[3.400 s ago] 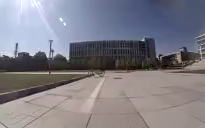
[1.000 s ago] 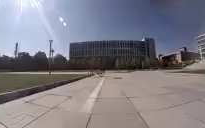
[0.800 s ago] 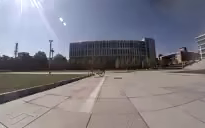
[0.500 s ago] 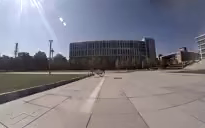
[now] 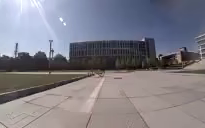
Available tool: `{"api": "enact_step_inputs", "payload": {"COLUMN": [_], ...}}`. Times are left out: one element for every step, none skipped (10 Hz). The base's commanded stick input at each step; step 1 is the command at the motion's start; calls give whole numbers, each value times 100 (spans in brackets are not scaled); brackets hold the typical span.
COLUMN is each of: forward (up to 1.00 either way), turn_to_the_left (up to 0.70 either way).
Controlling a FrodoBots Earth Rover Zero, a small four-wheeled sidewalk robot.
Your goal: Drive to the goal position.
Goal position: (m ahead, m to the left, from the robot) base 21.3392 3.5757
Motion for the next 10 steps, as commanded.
{"api": "enact_step_inputs", "payload": {"forward": [6, 6, 6, 6, 6, 6, 6, 6, 6, 6], "turn_to_the_left": [0, 0, 0, 0, 0, 0, 0, 0, 0, 0]}}
